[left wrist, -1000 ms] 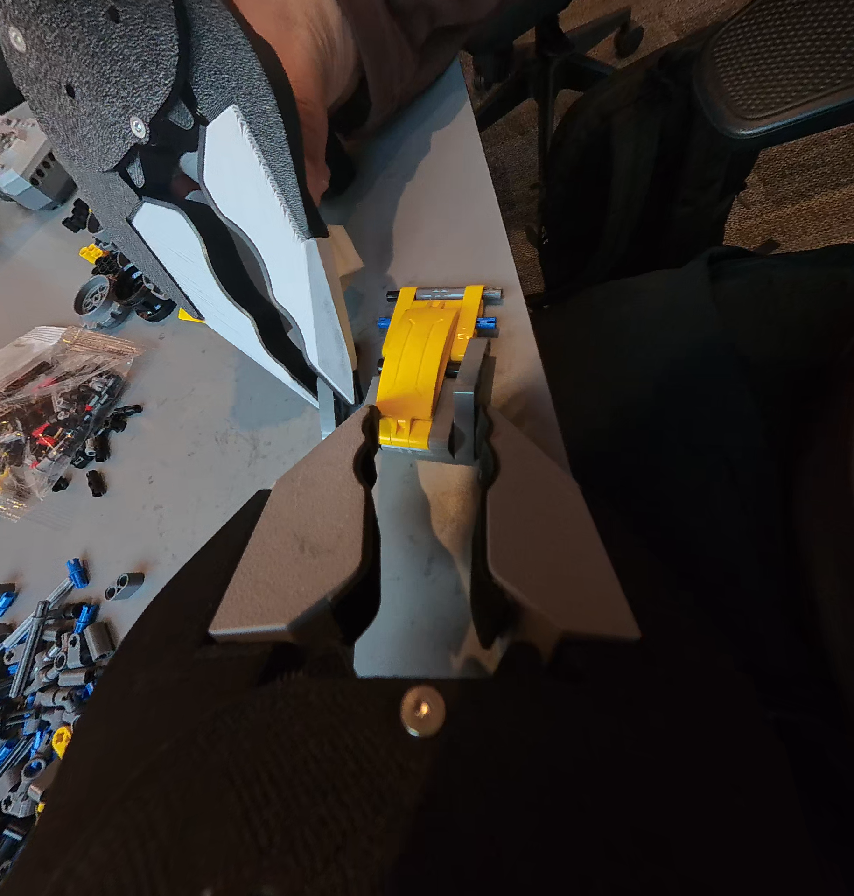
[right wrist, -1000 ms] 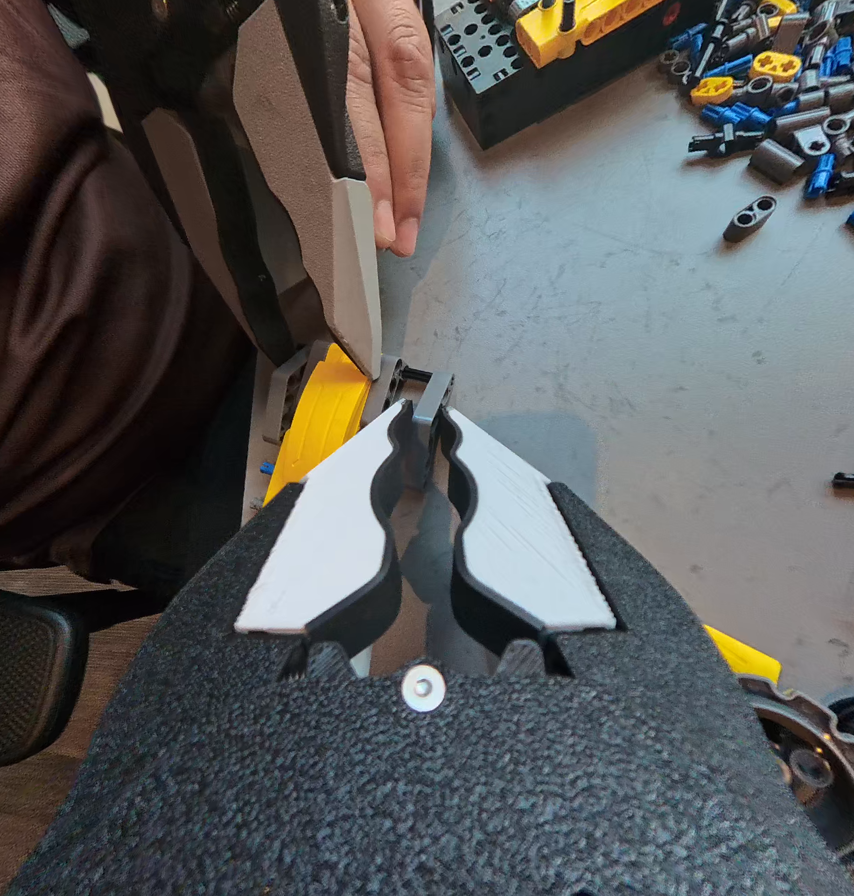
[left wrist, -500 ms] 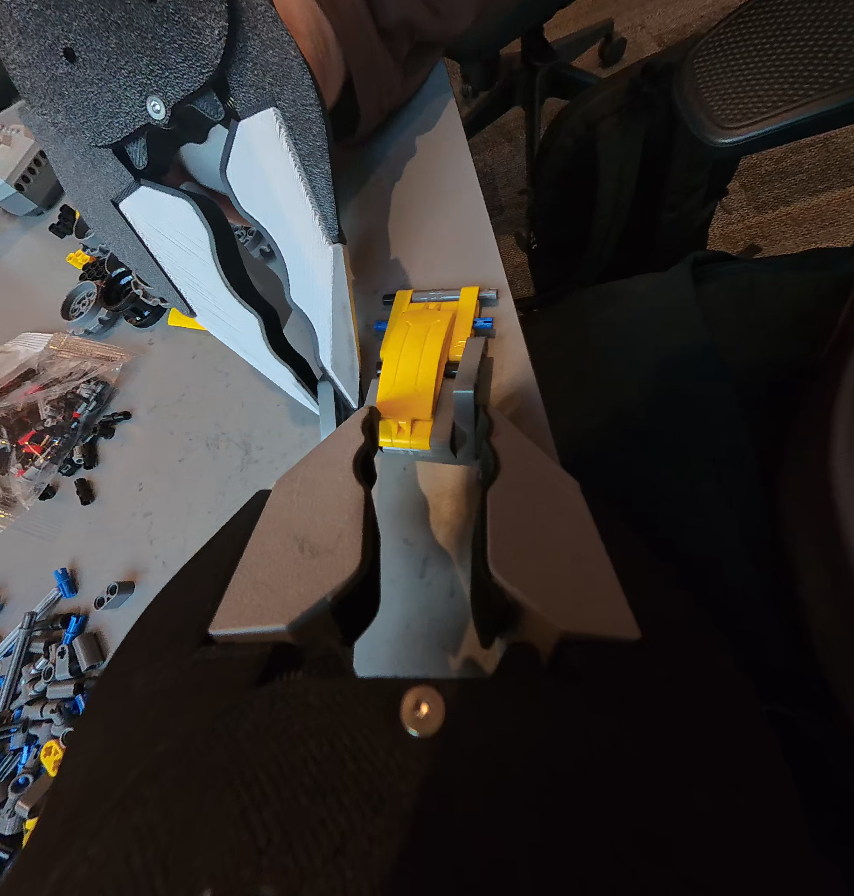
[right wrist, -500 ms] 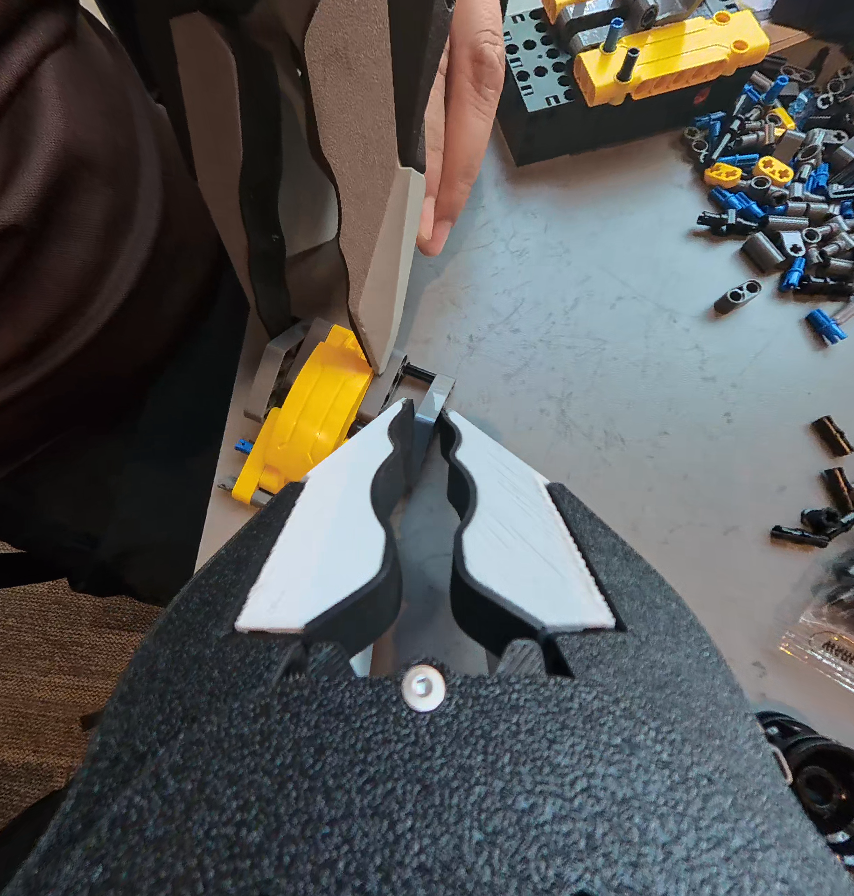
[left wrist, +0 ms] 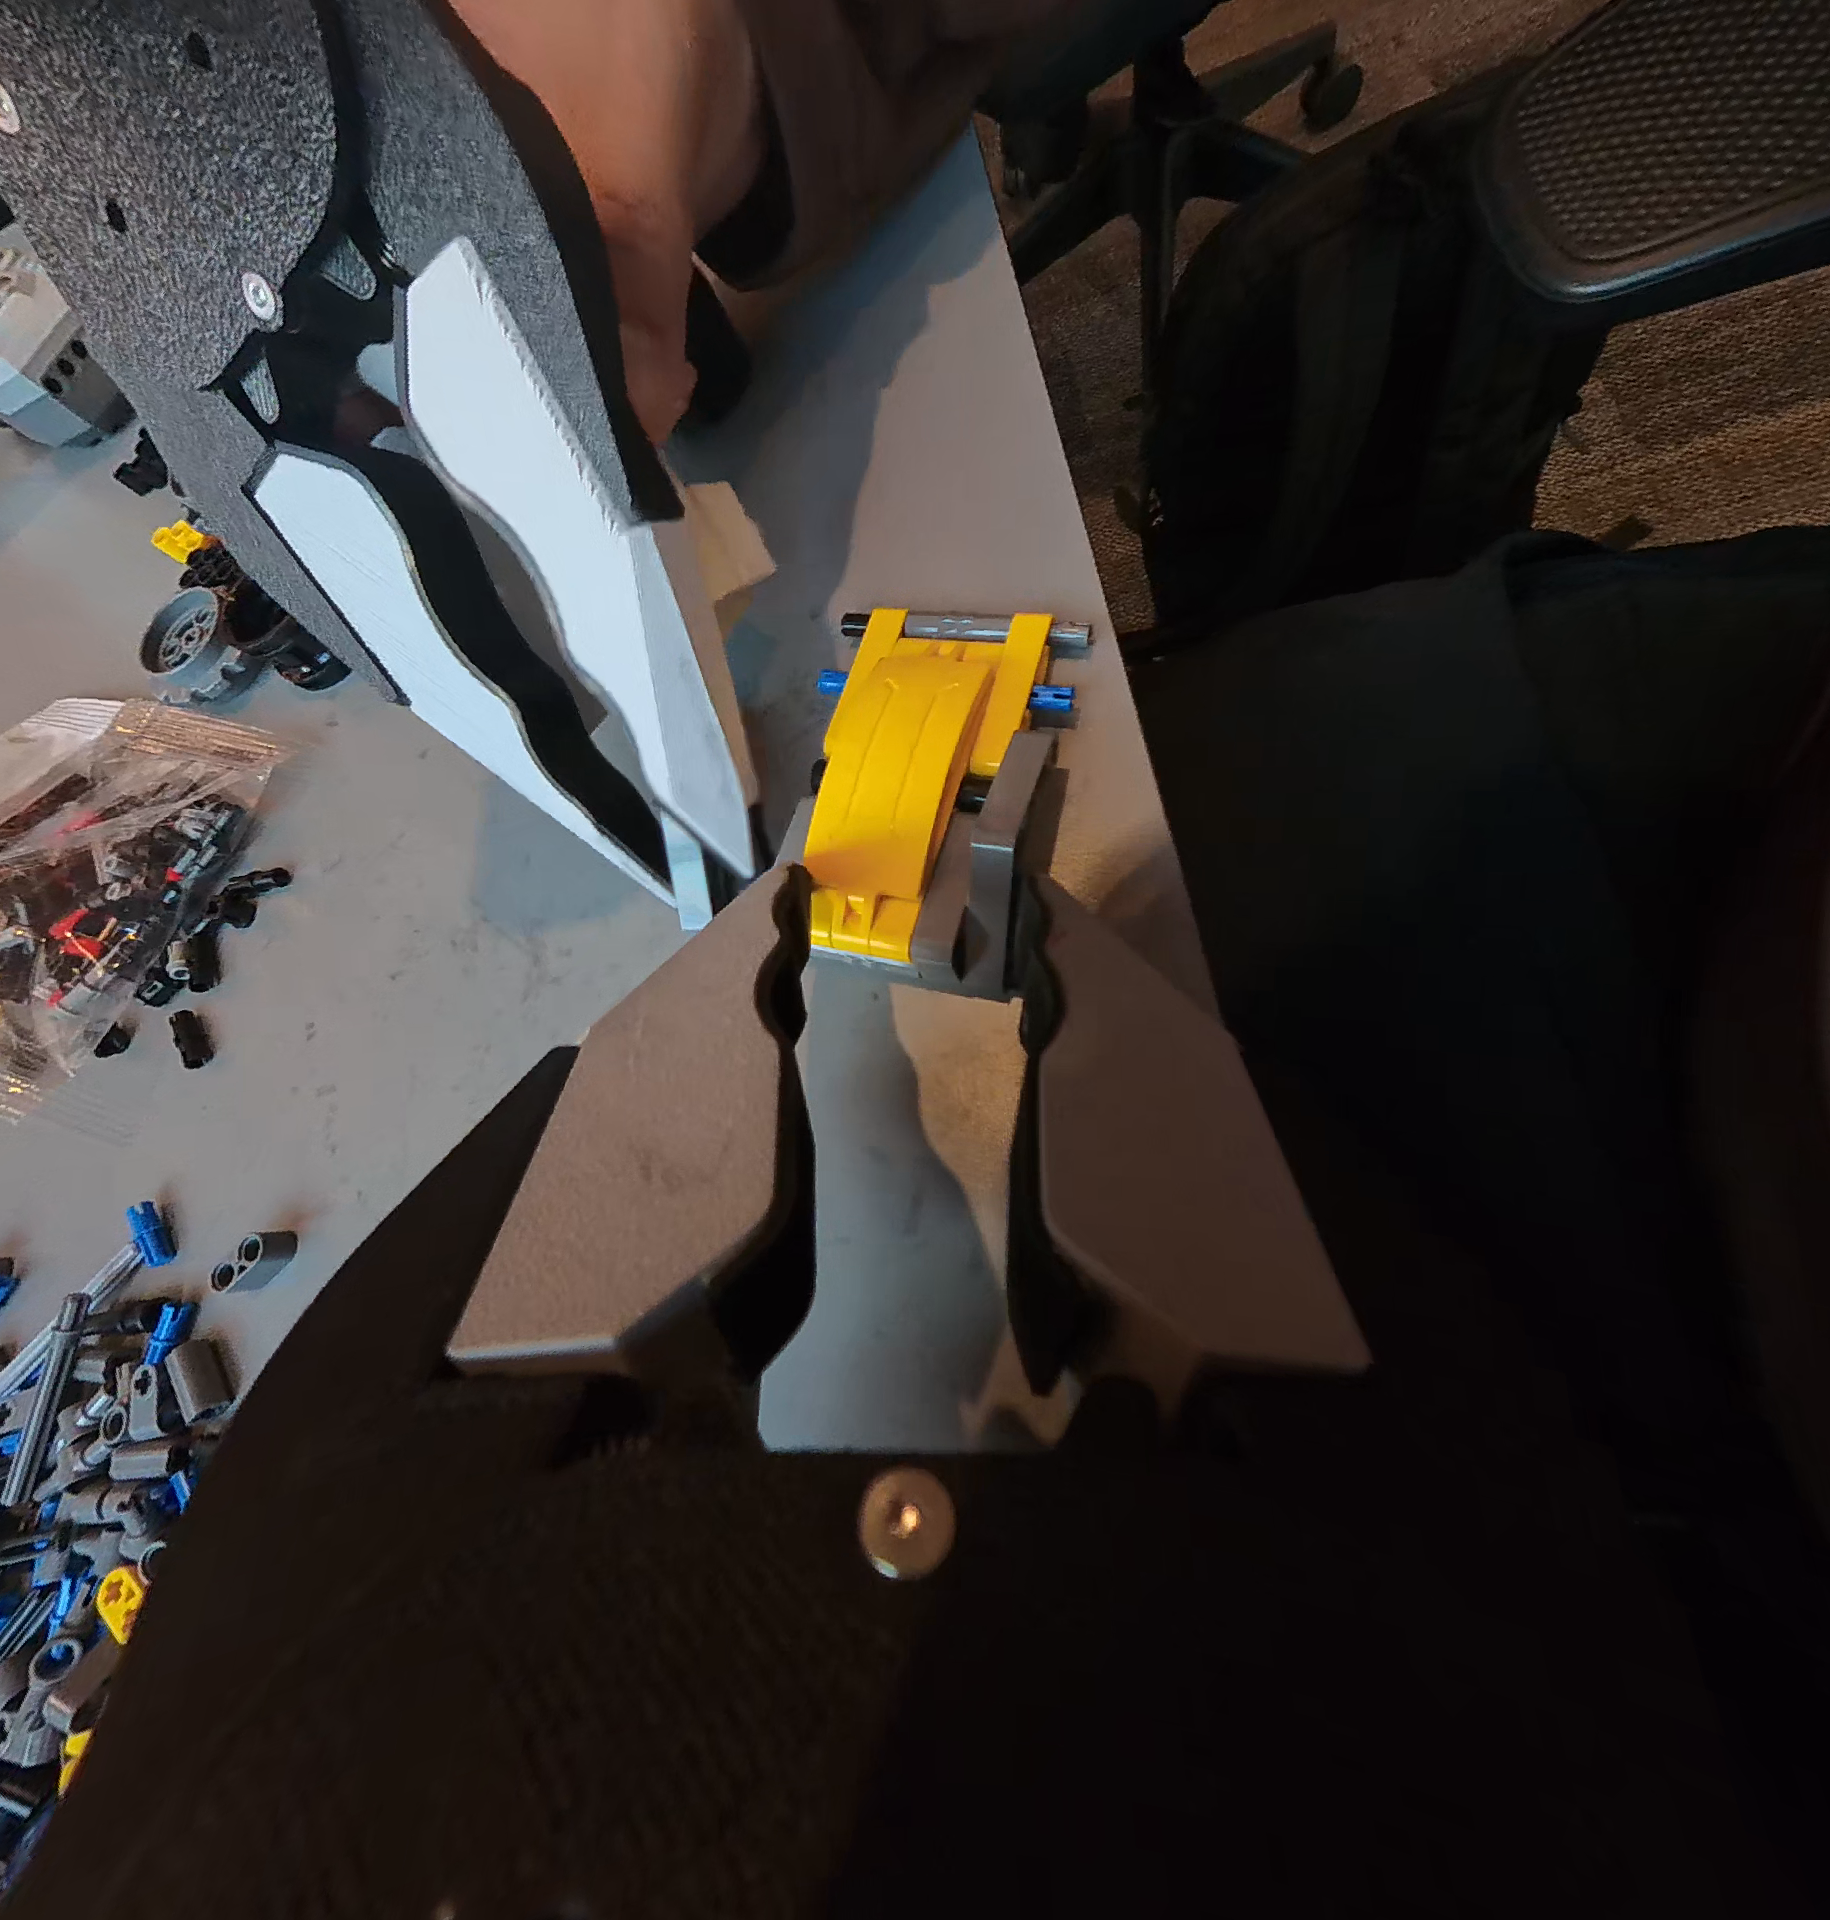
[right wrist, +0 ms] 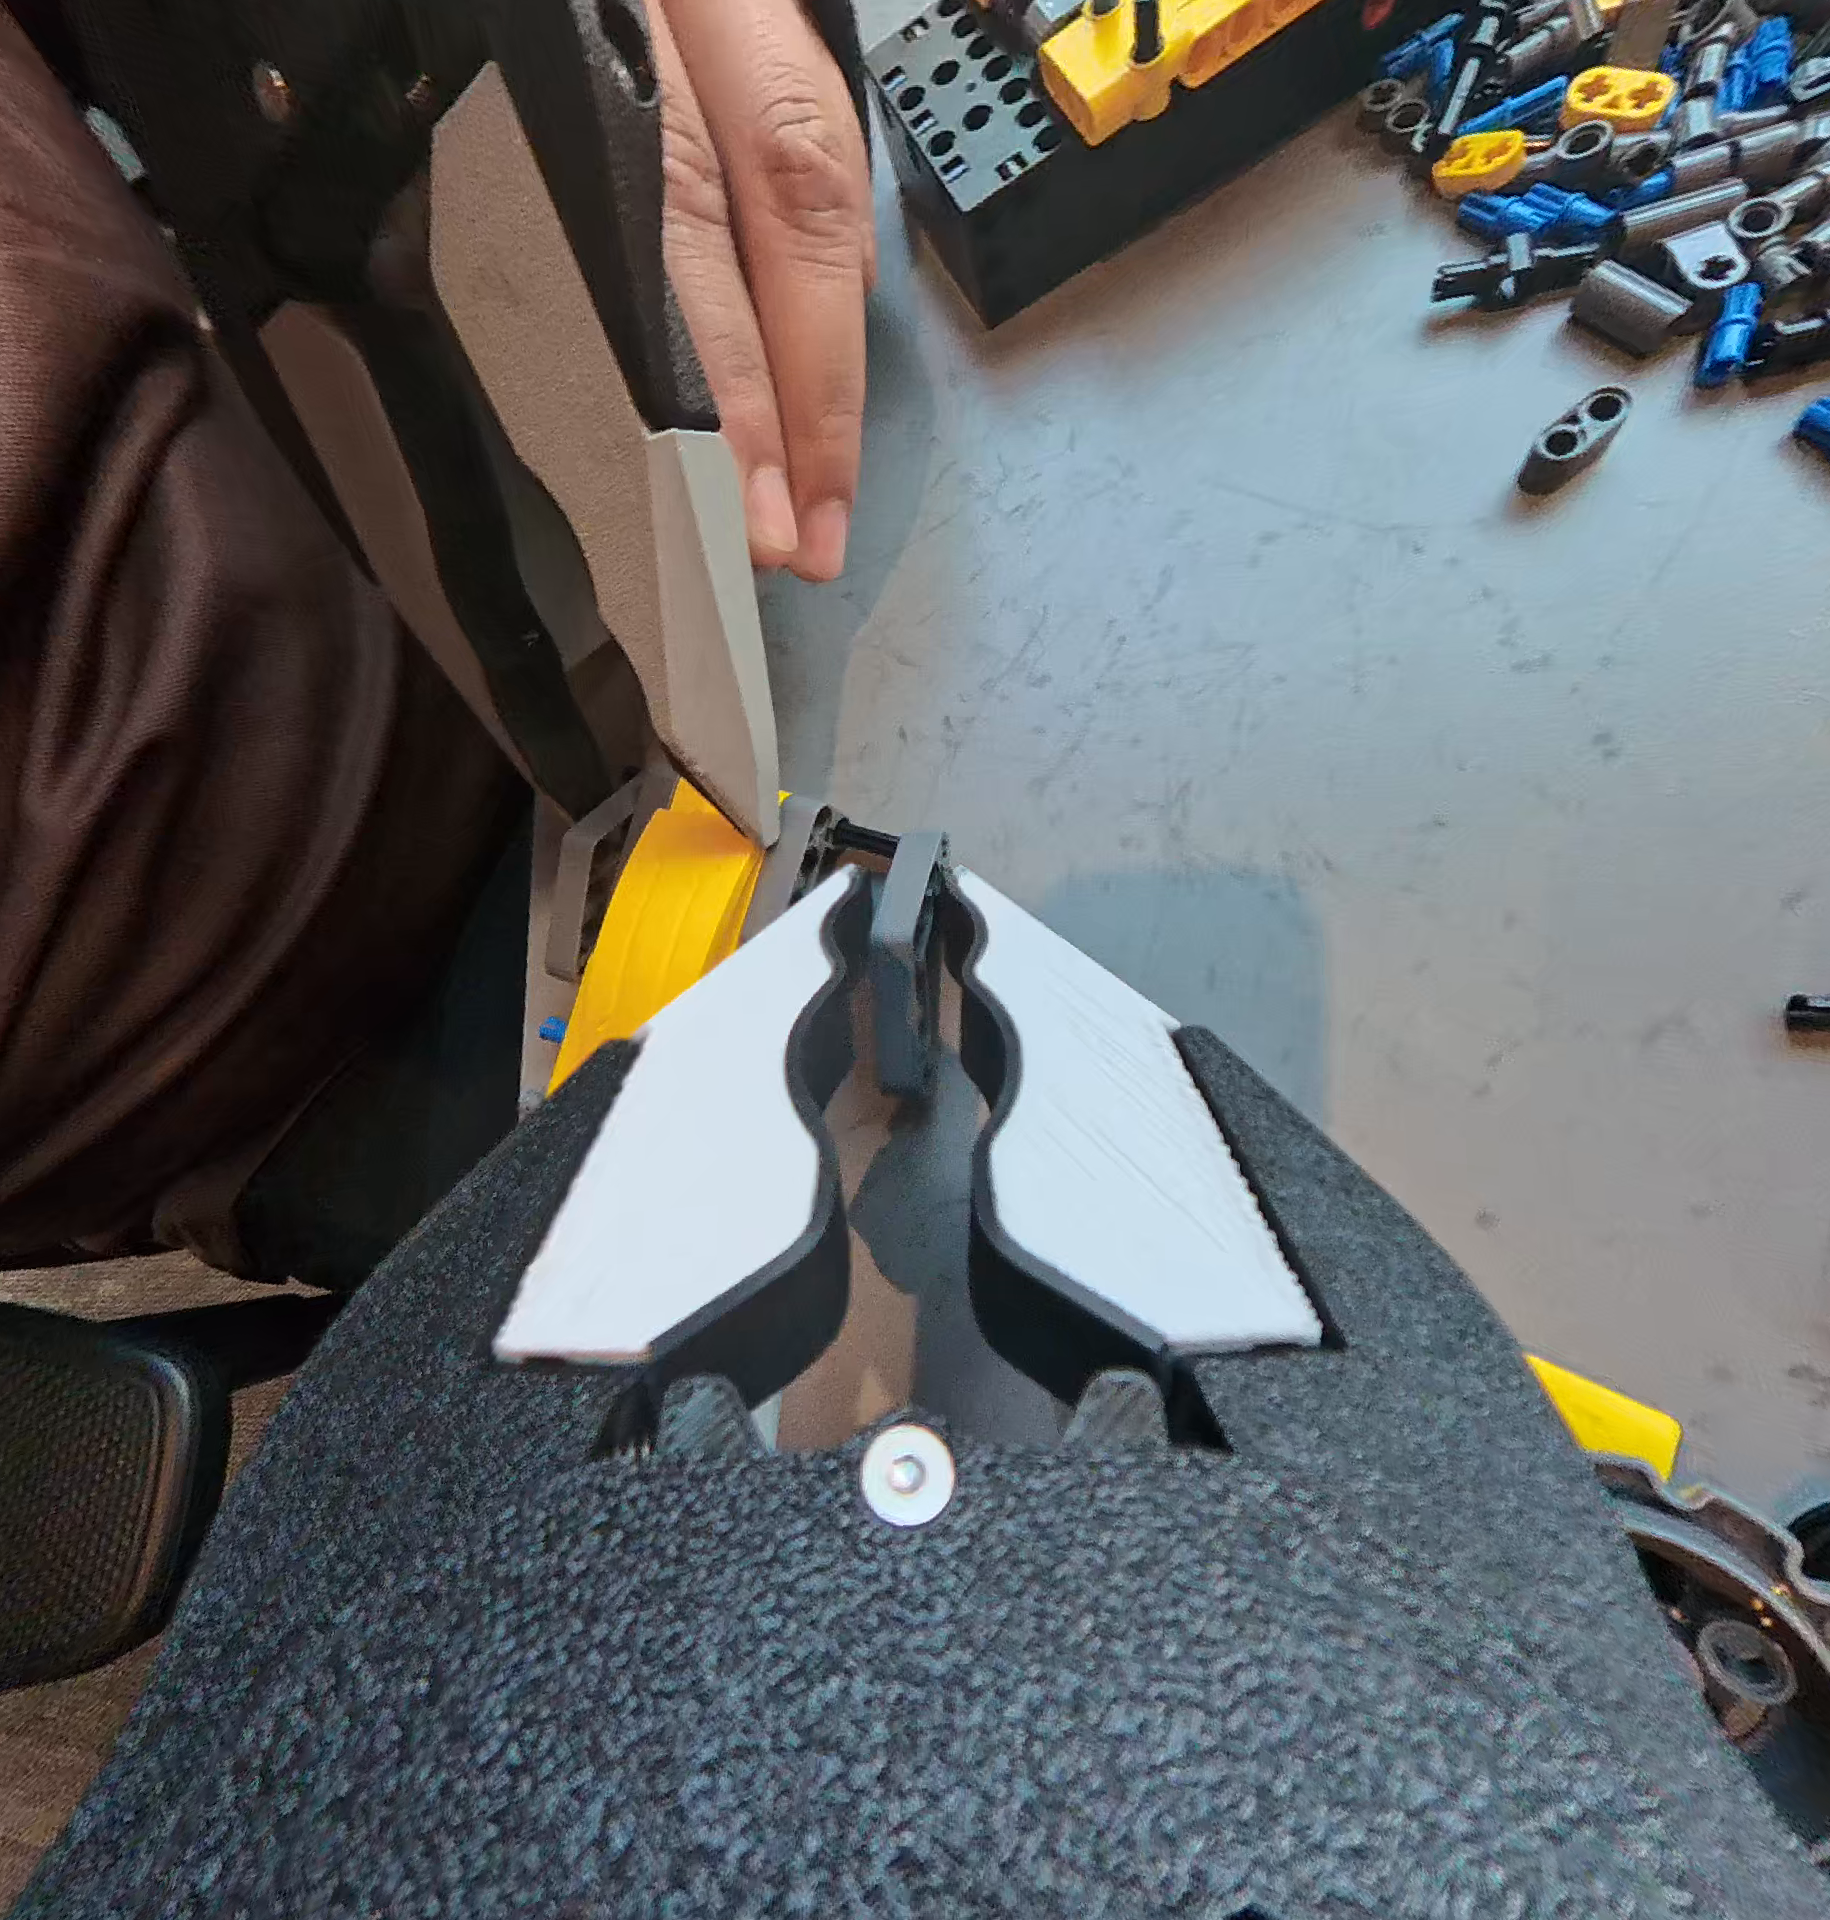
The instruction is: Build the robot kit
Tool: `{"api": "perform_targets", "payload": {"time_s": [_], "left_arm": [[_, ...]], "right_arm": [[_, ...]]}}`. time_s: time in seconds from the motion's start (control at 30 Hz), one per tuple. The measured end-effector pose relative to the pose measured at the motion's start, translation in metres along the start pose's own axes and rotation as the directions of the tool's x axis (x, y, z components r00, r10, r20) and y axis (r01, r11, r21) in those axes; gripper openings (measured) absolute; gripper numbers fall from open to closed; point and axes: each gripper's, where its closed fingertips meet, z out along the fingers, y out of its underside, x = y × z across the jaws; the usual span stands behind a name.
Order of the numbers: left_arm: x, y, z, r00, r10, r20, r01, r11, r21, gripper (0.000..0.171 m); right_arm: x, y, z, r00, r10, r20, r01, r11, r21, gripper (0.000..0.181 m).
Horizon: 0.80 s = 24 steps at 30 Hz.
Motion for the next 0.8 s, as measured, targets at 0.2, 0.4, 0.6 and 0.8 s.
{"api": "perform_targets", "payload": {"time_s": [0.2,0.4,0.6,0.8], "left_arm": [[-0.0022,0.0003,0.0008,1.000,0.010,0.029,-0.010,1.000,-0.006,0.037],[-0.0033,0.0000,0.0014,0.998,0.004,0.055,-0.004,1.000,-0.014,0.037],[-0.0044,0.0001,0.0019,0.999,-0.014,0.051,0.015,1.000,-0.014,0.037],[-0.0033,-0.0011,0.0022,0.999,-0.012,0.048,0.012,1.000,-0.011,0.037]], "right_arm": [[0.0038,-0.0003,0.0006,0.998,0.022,-0.058,-0.022,1.000,0.002,0.008],[0.0045,-0.0006,0.0011,0.989,0.049,-0.141,-0.046,0.999,0.030,0.007],[0.0055,-0.0012,0.0022,0.967,-0.038,-0.252,0.045,0.999,0.019,0.007],[0.0011,-0.0010,0.0045,0.968,-0.064,-0.241,0.068,0.998,0.011,0.008]]}}
